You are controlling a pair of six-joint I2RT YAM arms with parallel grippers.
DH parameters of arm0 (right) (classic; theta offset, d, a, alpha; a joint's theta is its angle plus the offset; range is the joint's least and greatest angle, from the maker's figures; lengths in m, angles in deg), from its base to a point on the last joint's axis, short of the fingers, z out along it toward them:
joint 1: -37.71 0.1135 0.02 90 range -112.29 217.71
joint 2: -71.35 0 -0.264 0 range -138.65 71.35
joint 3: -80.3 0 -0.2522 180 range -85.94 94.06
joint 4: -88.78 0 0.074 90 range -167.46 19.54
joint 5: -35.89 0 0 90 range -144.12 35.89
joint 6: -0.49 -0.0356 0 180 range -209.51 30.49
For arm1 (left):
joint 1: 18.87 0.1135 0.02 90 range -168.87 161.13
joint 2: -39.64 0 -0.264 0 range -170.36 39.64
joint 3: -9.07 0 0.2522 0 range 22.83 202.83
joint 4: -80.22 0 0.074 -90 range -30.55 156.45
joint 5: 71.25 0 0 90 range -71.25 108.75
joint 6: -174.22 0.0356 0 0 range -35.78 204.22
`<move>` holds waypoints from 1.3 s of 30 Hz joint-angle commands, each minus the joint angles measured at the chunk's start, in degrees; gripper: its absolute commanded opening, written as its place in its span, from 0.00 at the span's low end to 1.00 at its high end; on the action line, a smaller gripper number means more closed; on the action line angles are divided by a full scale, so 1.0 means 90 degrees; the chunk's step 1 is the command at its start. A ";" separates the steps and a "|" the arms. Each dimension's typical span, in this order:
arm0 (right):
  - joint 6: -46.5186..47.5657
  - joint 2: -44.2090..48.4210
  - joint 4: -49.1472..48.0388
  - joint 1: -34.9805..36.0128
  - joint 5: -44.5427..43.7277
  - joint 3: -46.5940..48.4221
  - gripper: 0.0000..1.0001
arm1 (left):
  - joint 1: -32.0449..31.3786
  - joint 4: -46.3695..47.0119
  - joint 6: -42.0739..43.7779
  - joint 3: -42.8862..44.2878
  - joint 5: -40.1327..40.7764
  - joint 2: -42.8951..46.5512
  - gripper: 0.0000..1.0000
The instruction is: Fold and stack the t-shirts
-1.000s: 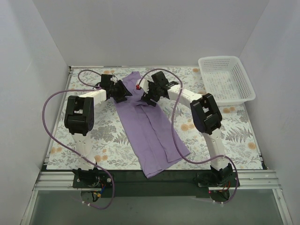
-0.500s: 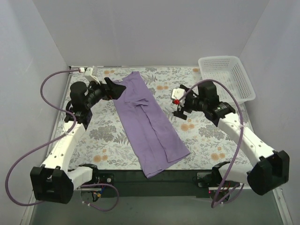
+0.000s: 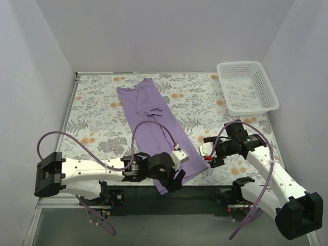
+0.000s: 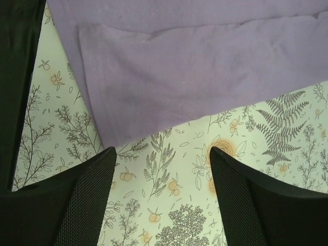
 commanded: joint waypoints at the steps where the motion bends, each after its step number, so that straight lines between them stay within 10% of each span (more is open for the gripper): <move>1: 0.0428 0.0097 0.0406 -0.0262 0.0321 -0.0239 0.79 | -0.0880 -0.0582 -0.0696 0.0002 0.1928 -0.0492 0.59; 20: 0.0807 -0.0752 0.0318 -0.0369 0.1034 -0.0298 0.78 | -0.1565 -0.0719 -0.0961 -0.0017 0.2818 -0.2163 0.54; 31: 0.1209 -0.1514 -0.0609 0.0382 0.0195 -0.0786 0.77 | -0.1615 -0.0485 -0.1156 -0.0300 0.3062 -0.2036 0.33; 39: 0.0672 -0.1827 -0.1499 0.0920 -0.0548 -0.1187 0.44 | -0.1615 -0.0251 -0.1049 -0.0466 0.2808 -0.1802 0.15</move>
